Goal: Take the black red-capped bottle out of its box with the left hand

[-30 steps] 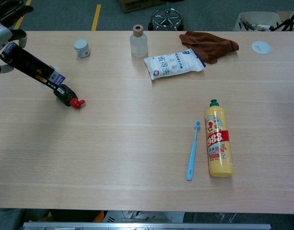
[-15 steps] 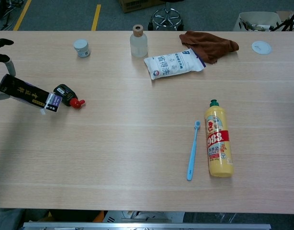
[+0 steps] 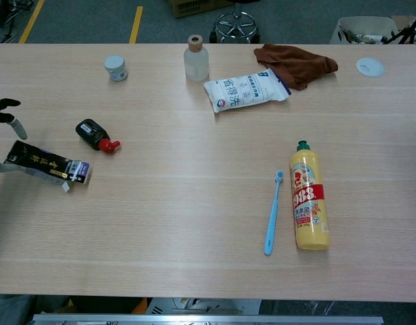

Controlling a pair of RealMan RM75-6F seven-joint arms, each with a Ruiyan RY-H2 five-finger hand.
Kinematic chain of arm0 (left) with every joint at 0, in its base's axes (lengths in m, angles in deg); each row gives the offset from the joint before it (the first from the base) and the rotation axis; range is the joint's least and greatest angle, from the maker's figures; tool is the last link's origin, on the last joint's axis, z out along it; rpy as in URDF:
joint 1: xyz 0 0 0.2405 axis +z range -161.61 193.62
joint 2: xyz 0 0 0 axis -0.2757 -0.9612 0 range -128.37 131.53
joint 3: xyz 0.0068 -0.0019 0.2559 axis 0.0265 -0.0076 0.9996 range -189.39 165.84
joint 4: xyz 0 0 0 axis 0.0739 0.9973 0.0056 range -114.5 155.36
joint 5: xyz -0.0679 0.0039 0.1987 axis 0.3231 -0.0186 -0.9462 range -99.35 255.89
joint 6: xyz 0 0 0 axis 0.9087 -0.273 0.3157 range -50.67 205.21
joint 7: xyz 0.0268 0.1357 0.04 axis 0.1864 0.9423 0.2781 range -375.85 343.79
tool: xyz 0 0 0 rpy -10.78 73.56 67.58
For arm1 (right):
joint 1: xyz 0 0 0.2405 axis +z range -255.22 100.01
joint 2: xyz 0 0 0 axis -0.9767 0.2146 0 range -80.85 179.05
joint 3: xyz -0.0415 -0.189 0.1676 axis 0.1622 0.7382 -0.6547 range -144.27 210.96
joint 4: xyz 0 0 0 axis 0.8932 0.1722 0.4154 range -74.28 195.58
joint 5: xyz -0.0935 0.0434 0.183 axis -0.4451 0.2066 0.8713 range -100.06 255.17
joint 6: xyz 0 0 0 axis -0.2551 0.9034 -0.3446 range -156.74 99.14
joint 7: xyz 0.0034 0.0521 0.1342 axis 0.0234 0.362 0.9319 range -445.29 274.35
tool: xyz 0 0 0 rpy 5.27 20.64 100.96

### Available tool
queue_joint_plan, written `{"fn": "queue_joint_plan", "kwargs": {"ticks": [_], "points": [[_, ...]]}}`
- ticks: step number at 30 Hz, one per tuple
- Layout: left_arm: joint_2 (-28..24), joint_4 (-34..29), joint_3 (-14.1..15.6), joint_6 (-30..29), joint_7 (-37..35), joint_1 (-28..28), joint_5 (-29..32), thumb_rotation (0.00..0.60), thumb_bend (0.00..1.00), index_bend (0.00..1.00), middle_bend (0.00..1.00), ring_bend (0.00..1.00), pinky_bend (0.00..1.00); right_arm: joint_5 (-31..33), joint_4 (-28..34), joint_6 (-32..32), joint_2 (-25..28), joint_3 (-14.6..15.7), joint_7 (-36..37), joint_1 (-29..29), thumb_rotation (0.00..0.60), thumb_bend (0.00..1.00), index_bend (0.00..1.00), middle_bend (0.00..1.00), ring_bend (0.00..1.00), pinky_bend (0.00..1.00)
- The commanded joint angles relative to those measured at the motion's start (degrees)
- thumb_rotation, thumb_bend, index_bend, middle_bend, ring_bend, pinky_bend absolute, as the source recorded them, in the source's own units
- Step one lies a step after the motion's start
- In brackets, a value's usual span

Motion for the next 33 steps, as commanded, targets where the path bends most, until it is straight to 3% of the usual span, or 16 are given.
{"fn": "queue_joint_plan", "kwargs": {"ticks": [1,5,8,12,15,19,24,33], "points": [[-0.54,-0.30,0.06,0.28,-1.07,0.16,-0.42,0.600,0.12,0.25,0.00,0.00,0.01,0.00,-0.04,0.05,-0.01,0.03,0.06,-0.07,0.600,0.46,0.55,0.44,0.34,0.32],[-0.83,-0.28,0.12,-0.32,-2.75,0.43,-1.99,0.600,0.08,0.16,0.00,0.00,0.01,0.01,-0.05,0.13,0.03,0.07,0.07,-0.19,0.600,0.46,0.55,0.44,0.33,0.32],[-0.35,0.14,-0.47,-3.69,-4.55,1.29,-4.40,0.600,0.08,0.16,0.00,0.00,0.03,-0.09,0.22,0.32,0.18,0.14,-0.19,-0.34,0.600,0.46,0.55,0.44,0.33,0.32],[1.21,1.58,-2.68,-14.09,-5.67,3.46,-9.22,0.600,0.08,0.23,0.00,0.03,0.15,-0.68,1.31,0.44,1.09,0.74,-1.90,-0.72,0.600,0.46,0.55,0.44,0.33,0.32],[2.29,3.11,-4.88,-23.82,-7.21,5.23,-13.63,0.600,0.08,0.32,0.08,0.14,0.29,-1.21,3.24,0.67,2.56,1.68,-4.78,-1.51,0.600,0.46,0.55,0.44,0.33,0.32],[1.57,3.51,-5.93,-30.31,-9.80,6.77,-16.98,0.600,0.08,0.40,0.17,0.22,0.40,-2.64,5.98,0.71,4.89,3.89,-7.83,-2.95,0.600,0.46,0.55,0.44,0.33,0.32],[-2.66,1.85,-4.30,-32.35,-7.77,8.80,-19.14,0.600,0.08,0.42,0.20,0.24,0.42,-3.79,9.53,1.96,6.81,6.28,-12.57,-5.47,0.600,0.46,0.55,0.44,0.33,0.32],[-5.41,0.37,-2.21,-32.23,-8.94,10.50,-20.68,0.600,0.08,0.42,0.20,0.24,0.42,-4.72,14.75,4.72,6.31,6.50,-17.61,-7.64,0.600,0.46,0.55,0.44,0.33,0.32]]}}
